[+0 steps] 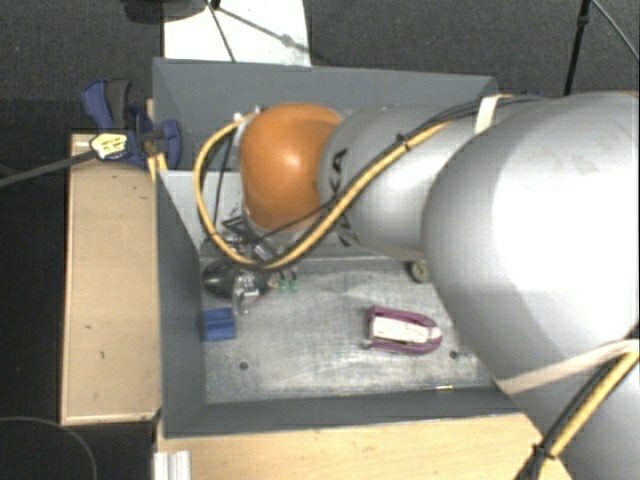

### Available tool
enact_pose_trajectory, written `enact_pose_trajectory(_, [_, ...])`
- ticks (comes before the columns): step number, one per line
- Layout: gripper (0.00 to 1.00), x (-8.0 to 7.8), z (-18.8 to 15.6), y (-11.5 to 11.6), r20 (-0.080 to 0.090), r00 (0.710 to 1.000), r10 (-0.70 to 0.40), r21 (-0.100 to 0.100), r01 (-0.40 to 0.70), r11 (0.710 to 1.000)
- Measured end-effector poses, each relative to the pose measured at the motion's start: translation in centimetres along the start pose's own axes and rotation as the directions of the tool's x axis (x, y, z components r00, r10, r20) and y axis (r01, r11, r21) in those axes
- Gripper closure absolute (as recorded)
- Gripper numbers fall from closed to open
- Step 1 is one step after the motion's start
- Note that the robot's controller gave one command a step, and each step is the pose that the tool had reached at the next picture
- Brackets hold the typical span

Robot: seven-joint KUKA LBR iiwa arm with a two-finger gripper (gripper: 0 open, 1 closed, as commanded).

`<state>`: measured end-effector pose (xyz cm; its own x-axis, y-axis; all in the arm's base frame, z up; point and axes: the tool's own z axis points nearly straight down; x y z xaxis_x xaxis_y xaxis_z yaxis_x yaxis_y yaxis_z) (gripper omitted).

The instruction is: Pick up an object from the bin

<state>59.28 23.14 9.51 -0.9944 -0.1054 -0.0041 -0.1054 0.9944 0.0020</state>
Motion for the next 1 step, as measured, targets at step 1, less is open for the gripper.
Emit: enact_pose_trajectory(1, [1.00,-0.08,-1.09,-0.01,0.001,1.000,0.003,-0.001,-0.003,1.000])
